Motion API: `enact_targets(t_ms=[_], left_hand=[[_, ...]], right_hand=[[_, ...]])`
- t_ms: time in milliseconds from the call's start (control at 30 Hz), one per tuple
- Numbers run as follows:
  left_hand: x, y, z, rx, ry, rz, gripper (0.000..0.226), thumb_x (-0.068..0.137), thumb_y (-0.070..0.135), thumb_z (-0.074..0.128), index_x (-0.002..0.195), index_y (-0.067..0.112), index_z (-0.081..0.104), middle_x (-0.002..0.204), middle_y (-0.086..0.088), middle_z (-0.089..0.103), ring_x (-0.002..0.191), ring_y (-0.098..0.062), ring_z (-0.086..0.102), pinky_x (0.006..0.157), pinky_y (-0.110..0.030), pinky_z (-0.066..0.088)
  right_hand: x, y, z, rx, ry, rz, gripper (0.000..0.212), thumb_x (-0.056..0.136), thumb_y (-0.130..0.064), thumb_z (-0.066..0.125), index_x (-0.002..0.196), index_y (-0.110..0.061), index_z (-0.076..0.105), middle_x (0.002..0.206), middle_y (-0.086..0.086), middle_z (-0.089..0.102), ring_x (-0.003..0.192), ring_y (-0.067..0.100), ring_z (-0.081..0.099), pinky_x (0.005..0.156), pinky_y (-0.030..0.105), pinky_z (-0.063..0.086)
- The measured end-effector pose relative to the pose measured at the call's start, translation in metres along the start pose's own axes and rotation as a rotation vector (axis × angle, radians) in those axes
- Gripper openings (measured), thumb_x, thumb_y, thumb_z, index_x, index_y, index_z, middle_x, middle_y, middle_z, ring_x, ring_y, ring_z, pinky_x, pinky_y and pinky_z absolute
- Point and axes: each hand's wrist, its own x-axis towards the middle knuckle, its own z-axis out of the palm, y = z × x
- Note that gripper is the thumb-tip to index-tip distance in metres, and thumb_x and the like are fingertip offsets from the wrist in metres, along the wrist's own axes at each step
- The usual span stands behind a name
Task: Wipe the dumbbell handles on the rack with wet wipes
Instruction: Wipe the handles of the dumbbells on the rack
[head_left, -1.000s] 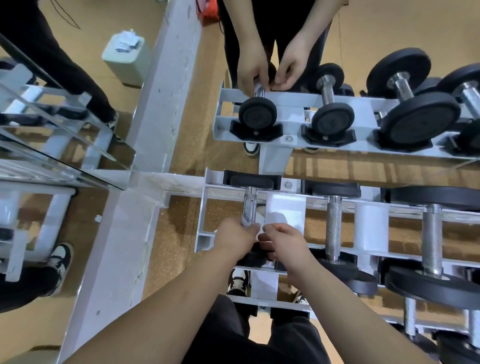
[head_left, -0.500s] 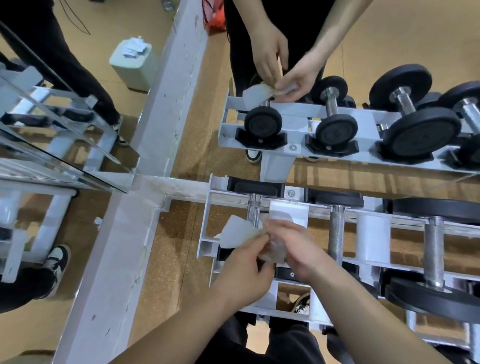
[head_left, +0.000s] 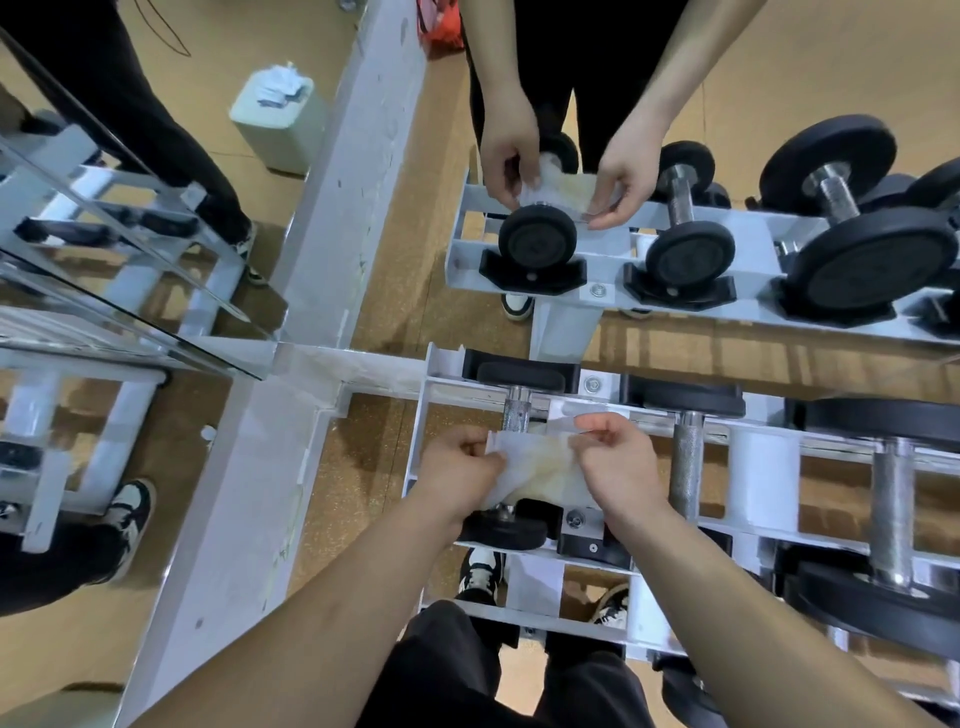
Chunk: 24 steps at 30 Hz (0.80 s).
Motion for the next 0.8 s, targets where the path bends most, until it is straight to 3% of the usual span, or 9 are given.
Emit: enact_targets(t_ms=[133,200,333,400,467,567,667,733,800], left_hand=[[0.004,-0.001,-0.003,-0.081,0.018,0.140,0.004,0.095,0.017,0.072,0.094,0.021,0.073,0.086,0.003,0.071,0.078,-0.013,0.063,0.066,-0.023,0.050],[0.004,0.001,-0.002,-0.159,-0.012,0.160,0.005,0.094,0.016,0.075,0.097,0.019,0.075,0.087,0.003,0.075,0.080,-0.012,0.067,0.068,-0.021,0.052],[0.007,0.000,-0.009,-0.210,0.060,0.136,0.021,0.093,0.017,0.074,0.112,0.026,0.071,0.103,0.002,0.075,0.098,-0.013,0.072,0.087,-0.031,0.060],[0.006,-0.008,-0.018,-0.178,0.122,0.115,0.023,0.095,0.020,0.070,0.116,0.029,0.068,0.108,0.003,0.073,0.101,-0.016,0.071,0.096,-0.041,0.058],[0.001,-0.020,-0.024,-0.143,0.118,0.102,0.023,0.096,0.021,0.067,0.115,0.035,0.066,0.110,0.006,0.071,0.102,-0.015,0.070,0.098,-0.043,0.057],[-0.004,-0.035,-0.028,-0.137,0.117,0.090,0.025,0.097,0.024,0.066,0.119,0.036,0.064,0.110,0.013,0.069,0.101,-0.012,0.071,0.092,-0.040,0.060],[-0.007,-0.042,-0.028,-0.090,0.094,0.100,0.030,0.100,0.023,0.063,0.127,0.034,0.059,0.111,0.015,0.067,0.096,-0.002,0.068,0.078,-0.020,0.054],[-0.009,-0.044,-0.026,-0.059,0.084,0.113,0.033,0.100,0.022,0.063,0.129,0.035,0.056,0.109,0.016,0.067,0.092,0.000,0.067,0.071,-0.013,0.052],[-0.012,-0.044,-0.026,-0.049,0.087,0.114,0.033,0.100,0.021,0.063,0.130,0.032,0.058,0.109,0.015,0.067,0.091,-0.002,0.066,0.071,-0.012,0.053]], right_hand=[[-0.022,0.005,0.011,-0.270,0.061,-0.209,0.031,0.103,-0.016,0.053,0.132,-0.023,0.059,0.131,-0.009,0.055,0.113,0.010,0.054,0.102,0.029,0.046],[-0.041,0.005,0.026,-0.238,-0.050,-0.243,0.034,0.106,-0.023,0.049,0.140,-0.025,0.054,0.135,-0.011,0.052,0.122,0.011,0.054,0.109,0.034,0.045],[-0.051,0.003,0.058,-0.220,-0.276,0.015,0.034,0.110,-0.041,0.035,0.138,-0.022,0.036,0.112,0.002,0.065,0.099,0.017,0.065,0.090,0.038,0.053],[-0.038,0.006,0.070,-0.337,-0.269,0.027,0.050,0.110,-0.044,0.031,0.147,-0.011,0.030,0.115,0.009,0.066,0.104,0.027,0.066,0.091,0.041,0.051],[-0.027,0.004,0.077,-0.408,-0.217,0.024,0.049,0.111,-0.042,0.031,0.145,-0.005,0.030,0.111,0.011,0.064,0.102,0.032,0.065,0.086,0.040,0.049],[-0.025,0.011,0.088,-0.320,-0.192,0.004,0.048,0.111,-0.042,0.031,0.141,-0.004,0.030,0.097,0.003,0.057,0.091,0.026,0.060,0.083,0.041,0.048],[-0.015,0.007,0.099,-0.204,-0.080,-0.058,0.046,0.110,-0.045,0.030,0.133,-0.005,0.034,0.089,0.003,0.058,0.082,0.025,0.062,0.071,0.041,0.046],[0.001,-0.004,0.102,-0.096,-0.032,-0.077,0.030,0.111,-0.041,0.032,0.113,-0.011,0.036,0.092,0.003,0.055,0.086,0.026,0.061,0.075,0.039,0.044],[0.012,-0.013,0.102,-0.063,-0.036,-0.081,0.024,0.111,-0.038,0.035,0.110,-0.013,0.034,0.104,0.006,0.055,0.095,0.028,0.060,0.079,0.036,0.042]])
